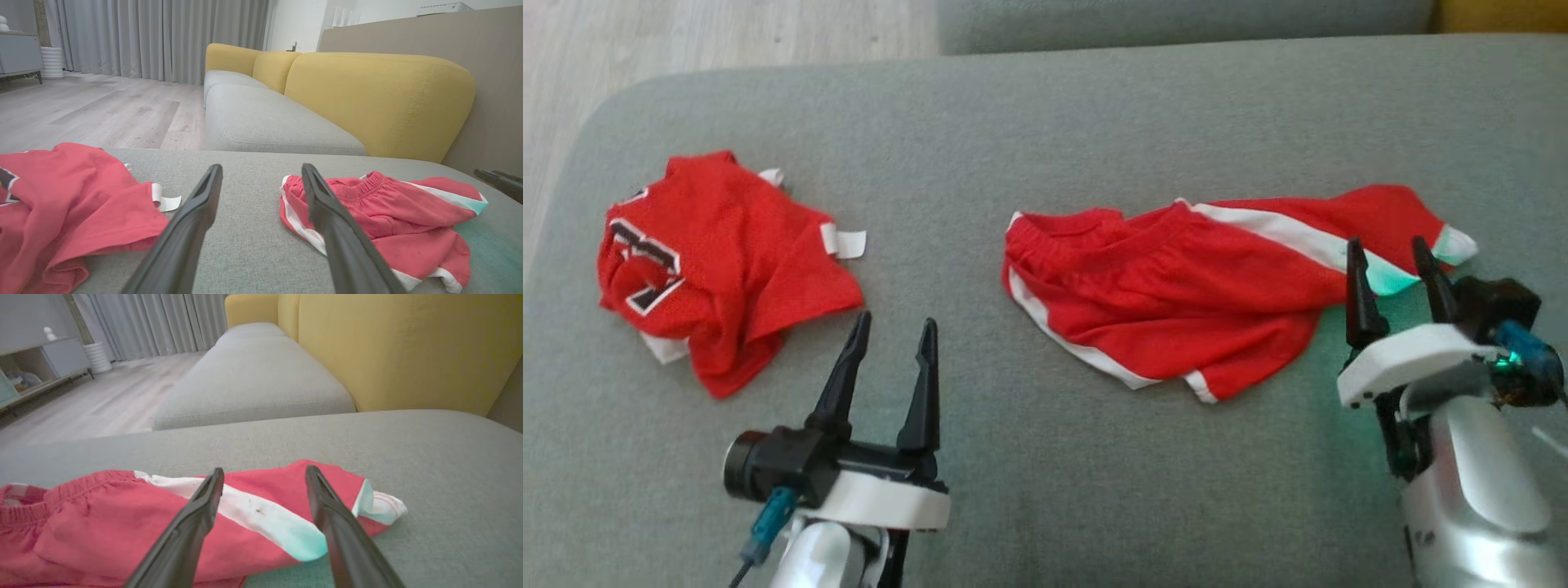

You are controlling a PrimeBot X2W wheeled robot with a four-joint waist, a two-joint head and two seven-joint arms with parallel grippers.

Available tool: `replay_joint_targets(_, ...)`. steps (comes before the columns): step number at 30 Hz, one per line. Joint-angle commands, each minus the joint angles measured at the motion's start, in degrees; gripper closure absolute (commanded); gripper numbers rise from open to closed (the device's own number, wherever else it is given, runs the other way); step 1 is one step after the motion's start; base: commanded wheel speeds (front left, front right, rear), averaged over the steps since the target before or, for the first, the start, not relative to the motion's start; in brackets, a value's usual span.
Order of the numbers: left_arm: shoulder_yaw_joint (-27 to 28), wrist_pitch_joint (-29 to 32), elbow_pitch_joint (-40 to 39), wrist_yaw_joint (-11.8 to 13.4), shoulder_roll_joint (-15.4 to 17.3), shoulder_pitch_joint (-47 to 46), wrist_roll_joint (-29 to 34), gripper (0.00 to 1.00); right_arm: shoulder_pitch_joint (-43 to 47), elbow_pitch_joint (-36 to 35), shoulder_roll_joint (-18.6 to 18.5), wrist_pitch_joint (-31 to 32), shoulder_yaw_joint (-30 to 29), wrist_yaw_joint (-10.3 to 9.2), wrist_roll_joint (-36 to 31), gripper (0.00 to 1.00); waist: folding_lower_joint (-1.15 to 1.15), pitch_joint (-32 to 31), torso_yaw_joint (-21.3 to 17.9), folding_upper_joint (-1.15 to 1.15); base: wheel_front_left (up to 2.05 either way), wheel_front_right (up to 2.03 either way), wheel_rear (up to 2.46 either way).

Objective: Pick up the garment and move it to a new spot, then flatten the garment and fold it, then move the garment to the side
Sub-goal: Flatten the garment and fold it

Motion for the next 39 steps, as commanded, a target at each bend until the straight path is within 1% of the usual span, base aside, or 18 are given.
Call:
replay_joint_targets(1,1.46,-0.54,-1.41,-0.1,-0.07,-2.99,-0.14,0.0,-2.66,-0.49,0.01,0.6,0.47,-0.04,-1.05,0.0,0.0,1.02,1.06,0.0,0.0,0.0,0.0)
replay_joint_targets(7,1.18,-0.54,-1.12,-0.35,-0.07,-4.05,-0.12,0.0,-6.09,5.76,0.02,3.84,-4.67,-0.04,-6.35,0.0,0.0,3.0,2.91,0.0,0.0,0.0,0.0)
replay_joint_targets(13,0.97,-0.54,-1.1,-0.5,-0.07,-4.75,-0.1,0.0,-8.23,11.02,0.02,4.93,-5.76,-0.04,-8.46,0.01,0.0,4.12,3.79,0.0,0.0,0.0,0.0)
replay_joint_targets(14,0.98,-0.54,-1.12,-0.5,-0.07,-4.81,-0.1,0.0,-8.51,11.72,0.02,4.77,-5.74,-0.04,-8.68,0.53,0.0,4.22,3.81,0.0,0.0,0.0,0.0)
replay_joint_targets(15,1.01,-0.54,-1.12,-0.49,-0.07,-4.84,-0.08,0.0,-8.8,12.3,0.02,4.47,-5.64,-0.04,-8.9,1.0,0.0,4.31,3.8,0.0,0.0,0.0,0.0)
replay_joint_targets(18,1.2,-0.54,-0.95,-0.46,-0.07,-4.86,0.12,0.0,-9.85,13.45,0.02,2.45,-5.31,-0.04,-8.91,1.0,0.0,4.36,3.48,0.0,0.0,0.0,0.0)
replay_joint_targets(21,1.43,-0.54,-0.64,-0.5,-0.07,-4.68,0.42,0.0,-11.0,13.52,0.02,-1.11,-4.92,-0.04,-8.62,1.0,0.0,3.86,2.99,0.0,0.0,0.0,0.0)
replay_joint_targets(22,1.43,-0.54,-0.64,-0.5,-0.07,-4.68,0.42,0.0,-11.0,13.52,0.02,-1.11,-4.92,-0.04,-8.62,1.0,0.0,3.86,2.99,0.0,0.0,0.0,0.0)
replay_joint_targets(25,1.63,-0.54,-0.42,-0.58,-0.07,-4.5,0.62,0.0,-11.89,12.48,0.02,-3.8,-4.4,-0.04,-8.56,1.0,0.0,2.82,2.58,0.0,0.0,0.0,0.0)
replay_joint_targets(28,1.6,-0.54,-0.41,-0.59,-0.07,-4.25,0.57,0.0,-12.61,9.89,0.02,-5.18,-4.41,-0.04,-8.99,1.0,0.0,1.78,2.46,0.0,0.0,0.0,0.0)
replay_joint_targets(35,0.86,-0.54,-0.68,-0.4,-0.07,-3.5,-0.01,0.0,-14.29,2.57,0.02,-5.83,-3.07,-0.04,-10.47,1.0,0.0,0.36,3.63,0.0,0.0,0.0,0.0)
replay_joint_targets(39,0.18,-0.54,-1.2,-0.24,-0.07,-3.49,-0.39,0.0,-16.61,-0.19,0.02,-3.53,-2.78,-0.04,-13.55,1.0,0.0,1.06,5.62,0.0,0.0,0.0,0.0)
